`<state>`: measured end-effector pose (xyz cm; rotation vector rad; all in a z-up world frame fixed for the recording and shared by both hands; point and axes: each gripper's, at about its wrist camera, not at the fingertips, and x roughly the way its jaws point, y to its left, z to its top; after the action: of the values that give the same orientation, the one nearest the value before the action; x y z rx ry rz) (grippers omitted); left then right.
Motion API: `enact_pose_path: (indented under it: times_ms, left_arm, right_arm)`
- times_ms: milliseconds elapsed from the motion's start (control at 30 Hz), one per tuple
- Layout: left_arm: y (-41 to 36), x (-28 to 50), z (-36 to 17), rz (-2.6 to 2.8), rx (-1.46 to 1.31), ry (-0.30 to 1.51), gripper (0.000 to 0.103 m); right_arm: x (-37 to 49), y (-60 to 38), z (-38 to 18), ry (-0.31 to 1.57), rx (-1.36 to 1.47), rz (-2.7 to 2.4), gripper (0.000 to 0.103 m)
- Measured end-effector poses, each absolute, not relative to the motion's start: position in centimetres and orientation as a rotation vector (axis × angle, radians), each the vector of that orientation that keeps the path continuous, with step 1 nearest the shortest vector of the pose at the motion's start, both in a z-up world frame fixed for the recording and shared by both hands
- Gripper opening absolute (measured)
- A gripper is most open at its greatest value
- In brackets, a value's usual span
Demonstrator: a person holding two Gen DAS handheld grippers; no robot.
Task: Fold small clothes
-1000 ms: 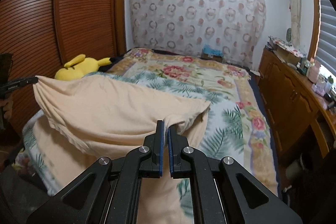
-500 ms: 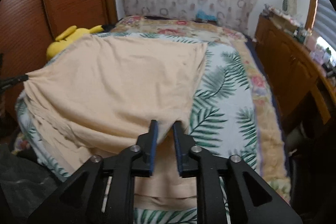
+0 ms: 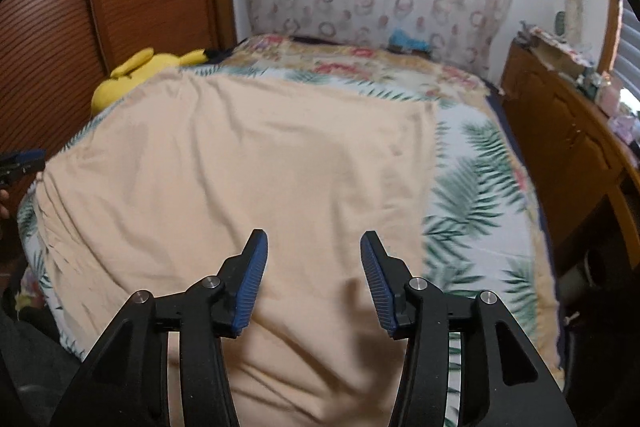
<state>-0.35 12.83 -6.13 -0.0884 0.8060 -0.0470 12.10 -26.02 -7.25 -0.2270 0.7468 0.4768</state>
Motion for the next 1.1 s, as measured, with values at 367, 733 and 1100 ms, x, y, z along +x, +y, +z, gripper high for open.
enact_pose_path:
  times_ms: [367,733,1100]
  left_arm:
    - [13.2,-0.5,-6.8,-0.023,-0.091,0.827,0.05]
    - [14.1,-1.3,-7.9,-0.016,-0.145,0.851,0.05]
    - [13.3,-1.4,-8.3,-0.036,-0.16,0.846,0.05]
  right_arm:
    - [13.0,-25.0,-9.8,0.795,-0.255,0.502,0.053]
    - [13.0,-24.7,-9.8,0.795,-0.266,0.511,0.06]
    - [13.0,-24.7,-9.9,0.794,-0.264,0.51,0.06]
